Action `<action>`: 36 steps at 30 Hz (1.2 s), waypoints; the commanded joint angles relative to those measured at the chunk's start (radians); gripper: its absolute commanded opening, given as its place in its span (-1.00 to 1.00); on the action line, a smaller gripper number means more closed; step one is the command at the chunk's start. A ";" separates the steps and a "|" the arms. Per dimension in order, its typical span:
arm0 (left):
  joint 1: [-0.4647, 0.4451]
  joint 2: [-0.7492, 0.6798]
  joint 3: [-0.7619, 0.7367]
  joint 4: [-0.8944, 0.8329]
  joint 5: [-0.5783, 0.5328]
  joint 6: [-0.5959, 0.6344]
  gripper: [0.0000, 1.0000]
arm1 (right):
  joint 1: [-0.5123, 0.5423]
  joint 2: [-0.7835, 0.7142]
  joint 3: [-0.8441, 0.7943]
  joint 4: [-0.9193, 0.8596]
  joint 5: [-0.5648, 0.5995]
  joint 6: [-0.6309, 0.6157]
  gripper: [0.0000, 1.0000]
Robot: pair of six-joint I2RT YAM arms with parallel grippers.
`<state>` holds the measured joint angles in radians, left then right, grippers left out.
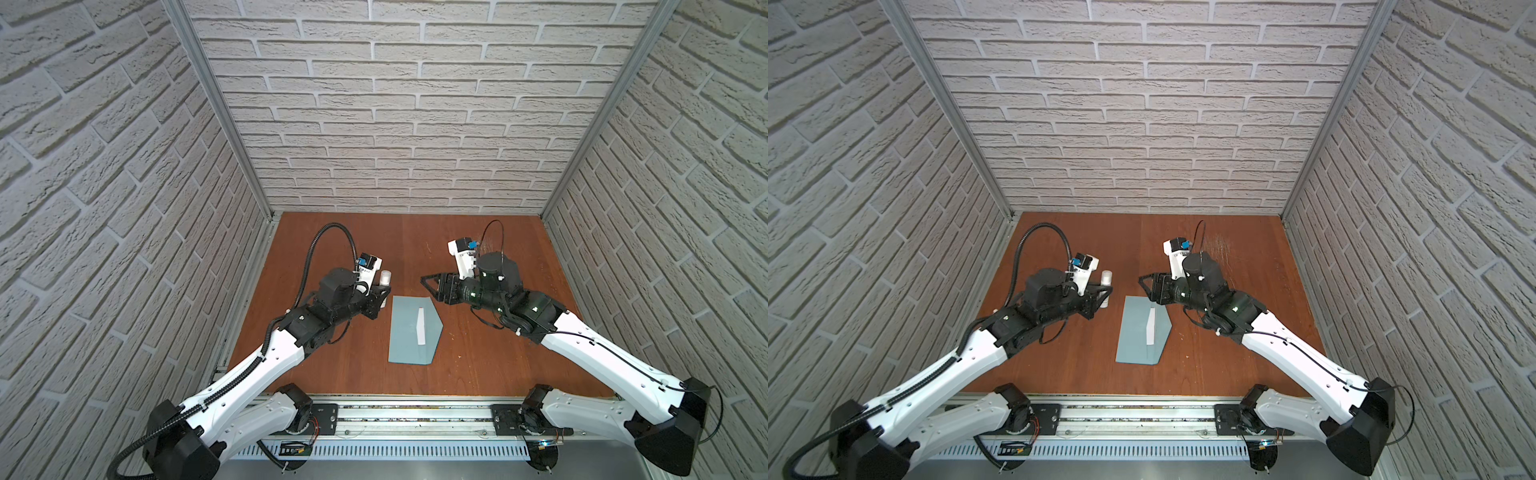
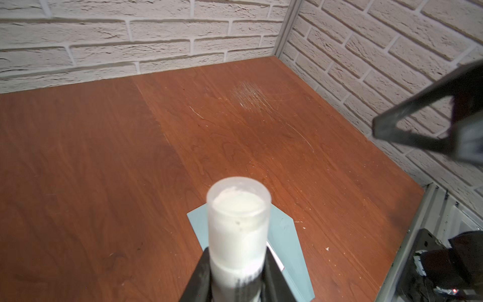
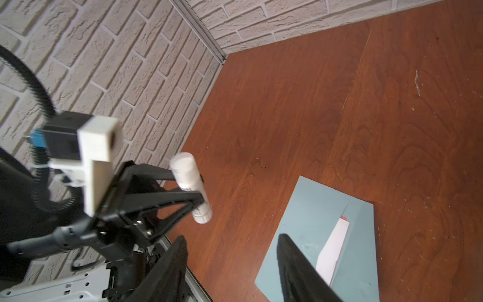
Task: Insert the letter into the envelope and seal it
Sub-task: 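Bring the glue stick toward the right gripper while the right gripper reaches for its cap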
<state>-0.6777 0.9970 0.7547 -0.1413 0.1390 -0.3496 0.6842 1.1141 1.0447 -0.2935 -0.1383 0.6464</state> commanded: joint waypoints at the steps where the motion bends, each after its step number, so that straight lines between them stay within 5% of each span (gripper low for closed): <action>1: -0.043 0.024 -0.029 0.191 0.056 0.053 -0.67 | 0.021 0.002 0.042 0.037 -0.020 -0.040 0.14; 21: -0.147 0.102 -0.044 0.307 0.120 0.094 -0.73 | 0.097 0.134 0.144 -0.166 0.147 -0.110 0.18; 36: -0.161 0.115 -0.042 0.312 0.108 0.105 -0.83 | 0.097 0.171 0.133 -0.117 0.124 -0.061 -0.18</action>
<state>-0.8303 1.1160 0.7185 0.0906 0.2462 -0.2623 0.7753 1.2823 1.1618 -0.4496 -0.0235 0.5716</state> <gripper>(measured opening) 0.270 0.426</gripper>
